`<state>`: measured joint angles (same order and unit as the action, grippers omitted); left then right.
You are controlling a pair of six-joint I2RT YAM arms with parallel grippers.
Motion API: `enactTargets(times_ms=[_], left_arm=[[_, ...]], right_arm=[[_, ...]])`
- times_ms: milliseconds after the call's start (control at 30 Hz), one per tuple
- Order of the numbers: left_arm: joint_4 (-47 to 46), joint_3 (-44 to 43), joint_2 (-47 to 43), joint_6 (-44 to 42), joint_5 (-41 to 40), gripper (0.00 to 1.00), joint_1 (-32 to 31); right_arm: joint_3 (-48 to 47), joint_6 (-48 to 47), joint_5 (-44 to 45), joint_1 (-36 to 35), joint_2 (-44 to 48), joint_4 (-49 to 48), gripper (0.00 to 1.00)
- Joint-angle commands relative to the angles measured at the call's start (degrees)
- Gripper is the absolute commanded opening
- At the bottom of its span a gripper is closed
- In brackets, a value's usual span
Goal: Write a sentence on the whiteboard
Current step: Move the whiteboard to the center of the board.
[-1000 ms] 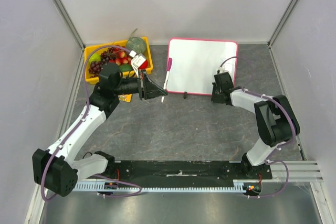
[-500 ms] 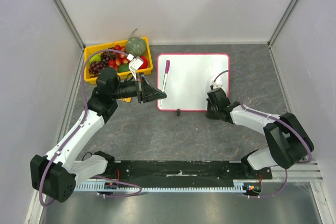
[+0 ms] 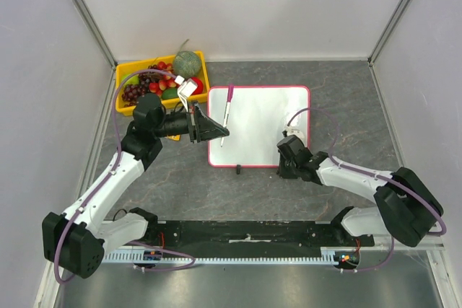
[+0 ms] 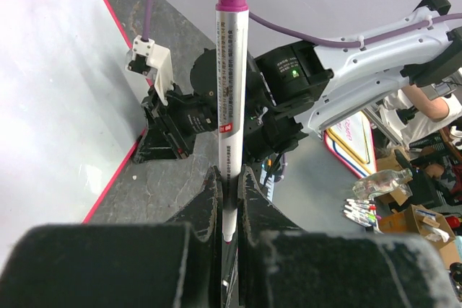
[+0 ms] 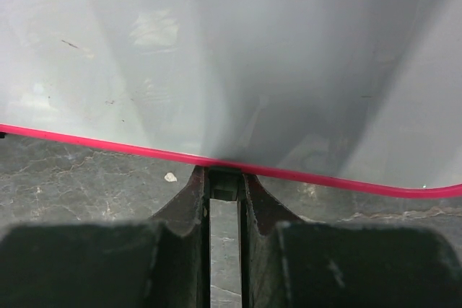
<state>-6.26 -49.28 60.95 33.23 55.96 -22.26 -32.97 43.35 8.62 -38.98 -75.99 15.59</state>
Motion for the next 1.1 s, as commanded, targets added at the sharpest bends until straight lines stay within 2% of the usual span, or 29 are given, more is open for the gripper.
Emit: enactTargets(times_ms=[0, 300, 433, 533, 700, 800, 1067], left_arm=[[-2.4, 0.5, -1.4, 1.7, -0.3, 0.02, -0.1], [-3.1, 1.0, -0.1, 1.7, -0.2, 0.02, -0.3], [-3.1, 1.0, 0.3, 1.4, -0.2, 0.02, -0.3], [-3.1, 0.9, 0.7, 1.4, 0.0, 0.02, -0.3], [-3.1, 0.9, 1.0, 1.0, -0.1, 0.02, -0.3], [-1.4, 0.3, 1.4, 0.0, 0.1, 0.02, -0.3], [9.4, -3.7, 2.3, -7.6, 0.9, 0.02, -0.4]], right_arm=[[4.1, 4.0, -4.8, -4.1, -0.3, 8.4, 0.00], [5.6, 6.1, -5.5, -8.9, 3.8, 12.9, 0.00], [5.5, 5.9, -5.7, -9.5, 4.2, 13.8, 0.06], [4.1, 5.0, -6.6, -9.9, 4.3, 14.8, 0.24], [1.9, 2.4, -7.2, -10.9, 9.9, 16.0, 0.75], [-0.2, 0.8, -7.0, -10.9, 15.8, 17.4, 0.87], [-13.5, -8.7, -11.9, -10.8, 18.3, 16.3, 0.98]])
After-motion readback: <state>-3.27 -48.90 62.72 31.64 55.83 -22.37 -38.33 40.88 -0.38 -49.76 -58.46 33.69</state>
